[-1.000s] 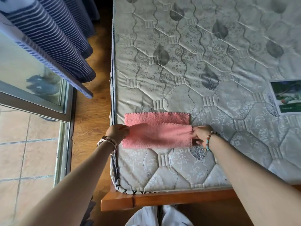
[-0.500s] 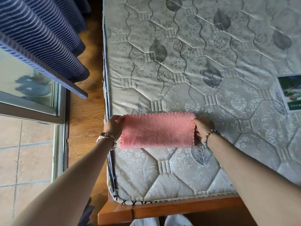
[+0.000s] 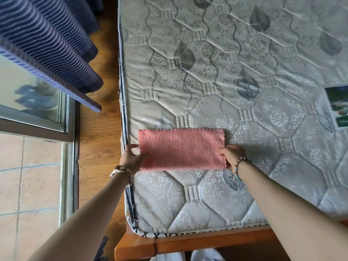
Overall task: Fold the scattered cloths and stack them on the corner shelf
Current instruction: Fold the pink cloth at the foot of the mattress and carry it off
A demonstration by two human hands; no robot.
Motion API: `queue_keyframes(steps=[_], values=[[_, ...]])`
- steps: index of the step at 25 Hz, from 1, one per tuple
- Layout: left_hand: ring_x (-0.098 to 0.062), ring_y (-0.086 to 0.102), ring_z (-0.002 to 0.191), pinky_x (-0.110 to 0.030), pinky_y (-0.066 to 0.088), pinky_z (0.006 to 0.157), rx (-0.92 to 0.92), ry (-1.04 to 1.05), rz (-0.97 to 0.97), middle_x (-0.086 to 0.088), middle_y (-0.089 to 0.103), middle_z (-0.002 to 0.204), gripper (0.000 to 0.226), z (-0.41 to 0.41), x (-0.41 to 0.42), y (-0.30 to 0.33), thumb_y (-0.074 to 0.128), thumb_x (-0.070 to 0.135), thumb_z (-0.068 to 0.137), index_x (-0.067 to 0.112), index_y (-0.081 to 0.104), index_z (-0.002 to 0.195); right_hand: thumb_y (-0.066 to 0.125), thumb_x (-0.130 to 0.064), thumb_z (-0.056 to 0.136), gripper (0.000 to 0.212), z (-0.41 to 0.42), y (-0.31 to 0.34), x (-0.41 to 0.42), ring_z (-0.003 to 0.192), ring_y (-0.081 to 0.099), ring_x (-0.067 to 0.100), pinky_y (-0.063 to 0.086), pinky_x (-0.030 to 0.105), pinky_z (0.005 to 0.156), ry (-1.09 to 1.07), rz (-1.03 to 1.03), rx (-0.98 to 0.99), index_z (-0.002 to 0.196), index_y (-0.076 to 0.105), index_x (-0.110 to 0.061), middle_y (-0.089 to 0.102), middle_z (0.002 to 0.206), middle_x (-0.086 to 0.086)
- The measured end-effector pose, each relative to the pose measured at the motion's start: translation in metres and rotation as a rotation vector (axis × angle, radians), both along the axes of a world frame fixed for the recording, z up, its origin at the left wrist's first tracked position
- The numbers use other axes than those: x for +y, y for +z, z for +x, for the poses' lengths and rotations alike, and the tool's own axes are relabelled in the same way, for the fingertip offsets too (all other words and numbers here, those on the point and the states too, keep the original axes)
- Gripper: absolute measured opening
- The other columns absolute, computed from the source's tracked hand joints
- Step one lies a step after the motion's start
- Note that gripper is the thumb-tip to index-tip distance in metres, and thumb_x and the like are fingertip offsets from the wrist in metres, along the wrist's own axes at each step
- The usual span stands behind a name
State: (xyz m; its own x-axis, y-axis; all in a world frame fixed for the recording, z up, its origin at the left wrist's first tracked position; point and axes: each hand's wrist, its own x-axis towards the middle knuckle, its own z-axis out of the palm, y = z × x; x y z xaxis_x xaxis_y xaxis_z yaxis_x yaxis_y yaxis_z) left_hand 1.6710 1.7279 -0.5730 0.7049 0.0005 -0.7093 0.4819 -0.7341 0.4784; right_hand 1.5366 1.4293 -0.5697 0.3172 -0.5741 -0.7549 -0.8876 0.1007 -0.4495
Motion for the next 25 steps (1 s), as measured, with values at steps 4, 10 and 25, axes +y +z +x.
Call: queue_keyframes(steps=[4, 10, 25], values=[[-0.023, 0.057, 0.066, -0.036, 0.053, 0.063, 0.083, -0.003, -0.004, -0.013, 0.066, 0.089, 0.06, -0.008, 0.008, 0.001, 0.069, 0.006, 0.072, 0.016, 0.044, 0.126, 0.065, -0.009, 0.071, 0.01, -0.007, 0.001, 0.003, 0.062, 0.057, 0.023, 0.049, 0.035, 0.062, 0.056, -0.042, 0.056, 0.062, 0.068, -0.006, 0.067, 0.067, 0.011], [-0.019, 0.058, 0.069, -0.026, 0.046, 0.053, 0.052, -0.185, 0.096, -0.01, 0.065, 0.093, 0.059, -0.017, 0.018, 0.007, 0.073, 0.01, 0.069, 0.018, 0.045, 0.12, 0.064, -0.007, 0.073, 0.016, -0.016, 0.004, 0.009, 0.056, 0.055, 0.019, 0.045, 0.028, 0.056, 0.078, -0.057, 0.072, 0.057, 0.064, -0.009, 0.066, 0.063, 0.008], [-0.018, 0.064, 0.094, -0.021, 0.054, 0.068, -0.088, 0.195, -0.078, -0.004, 0.065, 0.115, 0.064, -0.008, -0.002, 0.002, 0.076, 0.034, 0.079, 0.005, 0.052, 0.132, 0.076, -0.029, 0.076, 0.013, 0.0, 0.003, 0.006, 0.08, 0.067, 0.021, 0.056, 0.034, 0.075, -0.187, 0.042, -0.12, 0.079, 0.068, -0.019, 0.071, 0.085, 0.005]])
